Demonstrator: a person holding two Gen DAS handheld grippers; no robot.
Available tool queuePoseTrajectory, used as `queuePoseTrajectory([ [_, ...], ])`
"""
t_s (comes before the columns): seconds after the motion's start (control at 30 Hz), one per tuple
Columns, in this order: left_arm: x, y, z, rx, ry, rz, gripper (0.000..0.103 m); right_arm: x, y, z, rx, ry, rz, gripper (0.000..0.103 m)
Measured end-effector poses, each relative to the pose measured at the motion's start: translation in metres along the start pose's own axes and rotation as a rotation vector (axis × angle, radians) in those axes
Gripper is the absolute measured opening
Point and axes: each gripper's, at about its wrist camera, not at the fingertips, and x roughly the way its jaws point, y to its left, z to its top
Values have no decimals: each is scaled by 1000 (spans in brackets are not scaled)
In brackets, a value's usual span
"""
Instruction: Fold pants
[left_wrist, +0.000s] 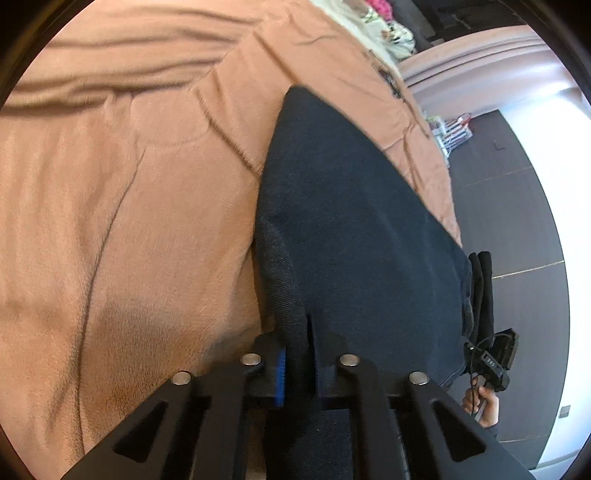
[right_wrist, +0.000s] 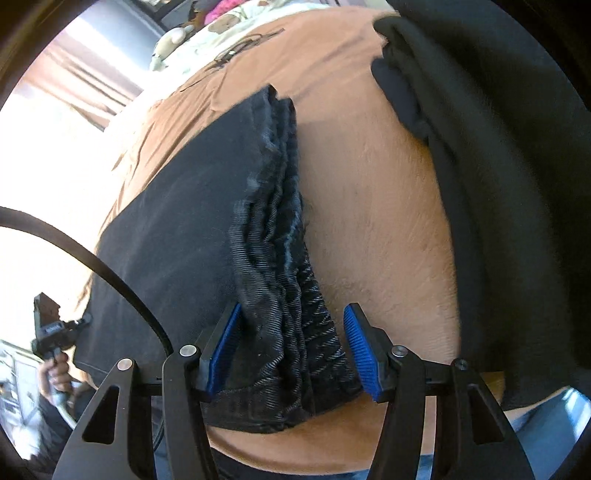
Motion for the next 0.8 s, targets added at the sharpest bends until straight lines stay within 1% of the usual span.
queuePoseTrajectory([
  [0.1,-16,-6,4,10,-49,-1,9,4,-7,-1,8,-3,41,46],
  [0.13,-23,-5,6,2,-64,-8,9,3,-7,-1,9,-5,60,40],
  [0.17,-28,-6,9,-2,-77,-12,9,2,-7,-1,12,-7,75,39],
  [0.23,-40,-10,14,9,-101,-5,9,3,-3,-2,-3,-3,78,35],
  [0.33,-57,-11,23,19,-124,4,9,6,2,-1,-10,-4,74,34],
  [0.4,-65,-10,27,28,-141,16,9,6,6,-1,-8,-15,87,32],
  [0.53,-83,4,34,15,-163,36,9,16,18,-4,-28,-3,109,32],
  [0.7,-109,33,37,-13,-193,60,9,36,44,-1,-57,11,142,32],
  [0.73,-114,38,38,-21,-200,65,9,40,49,-1,-64,14,147,32],
  [0.77,-120,45,38,-30,-207,70,9,46,57,0,-74,21,161,29],
  [0.8,-126,53,39,-41,-214,71,9,51,63,1,-84,25,162,29],
])
